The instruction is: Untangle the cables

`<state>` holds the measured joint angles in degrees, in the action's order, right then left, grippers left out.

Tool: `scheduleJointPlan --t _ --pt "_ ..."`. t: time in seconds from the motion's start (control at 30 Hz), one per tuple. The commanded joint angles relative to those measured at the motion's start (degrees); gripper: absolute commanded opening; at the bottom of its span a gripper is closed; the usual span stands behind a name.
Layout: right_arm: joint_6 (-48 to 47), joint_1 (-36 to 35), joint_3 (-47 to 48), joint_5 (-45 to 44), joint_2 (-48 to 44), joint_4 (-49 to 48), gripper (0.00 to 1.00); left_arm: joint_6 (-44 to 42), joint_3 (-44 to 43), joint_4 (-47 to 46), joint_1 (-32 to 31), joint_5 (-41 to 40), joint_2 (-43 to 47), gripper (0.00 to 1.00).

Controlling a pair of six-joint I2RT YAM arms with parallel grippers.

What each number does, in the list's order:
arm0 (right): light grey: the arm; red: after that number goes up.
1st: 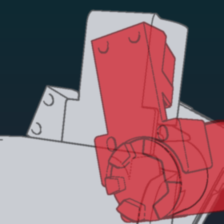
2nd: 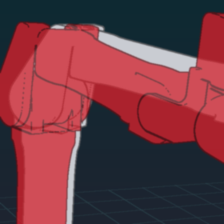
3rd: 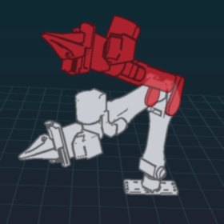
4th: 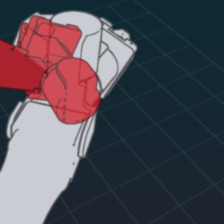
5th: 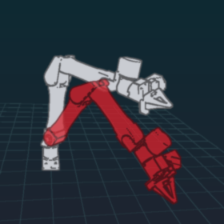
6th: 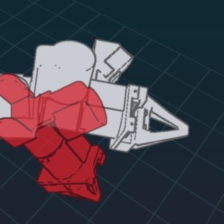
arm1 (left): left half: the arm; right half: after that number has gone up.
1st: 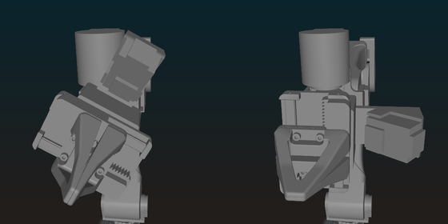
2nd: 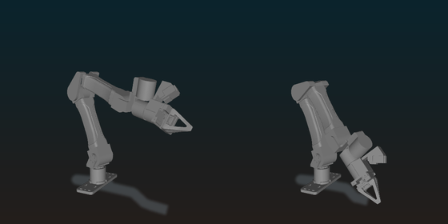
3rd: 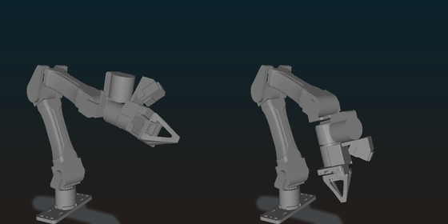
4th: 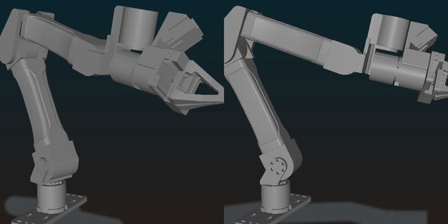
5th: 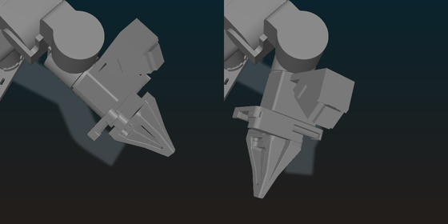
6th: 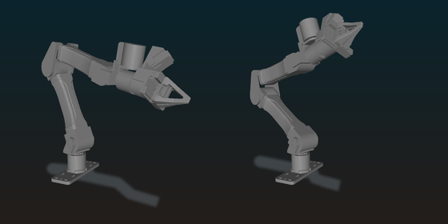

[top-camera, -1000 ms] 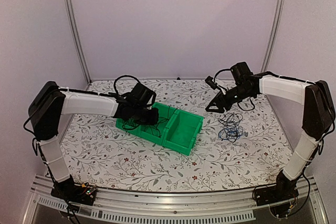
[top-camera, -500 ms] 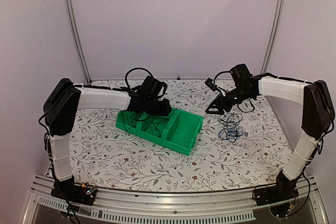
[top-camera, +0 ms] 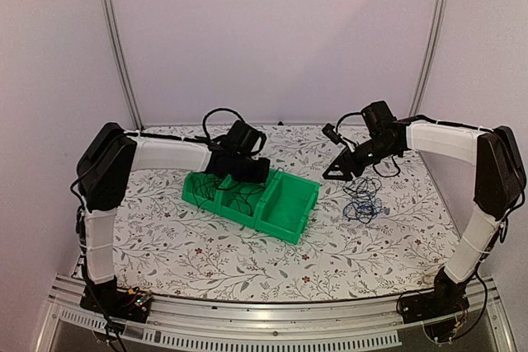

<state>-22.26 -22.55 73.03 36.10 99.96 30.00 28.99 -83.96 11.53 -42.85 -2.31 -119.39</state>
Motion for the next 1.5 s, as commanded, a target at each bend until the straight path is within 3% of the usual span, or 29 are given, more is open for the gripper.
scheduleJointPlan --t 0.0,0.27,0.4,0.67,1.03,1.17,1.37,1.47 --pt "0.05 -0.07 -0.07 -0.42 0.84 -0.21 0.57 -0.19 1.39 0.06 0.42 0.23 4.41 0.00" --pt "0.54 -0.09 -0.54 0.57 1.32 -0.68 0.57 3.94 16.06 -1.18 -2.77 -6.27 22.91 0.00" --pt "1.24 -0.04 0.02 1.28 1.96 -0.95 0.57 6.45 22.56 -1.83 -3.27 -7.54 26.74 0.00" --pt "1.67 -0.09 0.45 1.34 2.22 -0.25 0.56 7.48 24.27 -1.91 -3.57 -5.77 21.85 0.00" --pt "1.90 3.14 -2.91 -5.05 -0.57 1.17 0.56 4.44 12.01 1.11 -3.69 -3.91 8.10 0.00" --pt "2.93 8.63 -3.24 -7.34 -1.16 1.76 0.54 6.02 10.25 6.23 -4.15 -5.64 9.67 0.19" --pt "3.80 15.18 -4.12 -10.13 -2.11 2.52 0.52 7.48 12.32 8.58 -5.76 -7.80 18.95 0.53" --pt "3.94 17.34 -5.11 -12.10 -2.46 2.56 0.51 7.77 12.23 9.11 -6.93 -9.58 22.50 0.60"
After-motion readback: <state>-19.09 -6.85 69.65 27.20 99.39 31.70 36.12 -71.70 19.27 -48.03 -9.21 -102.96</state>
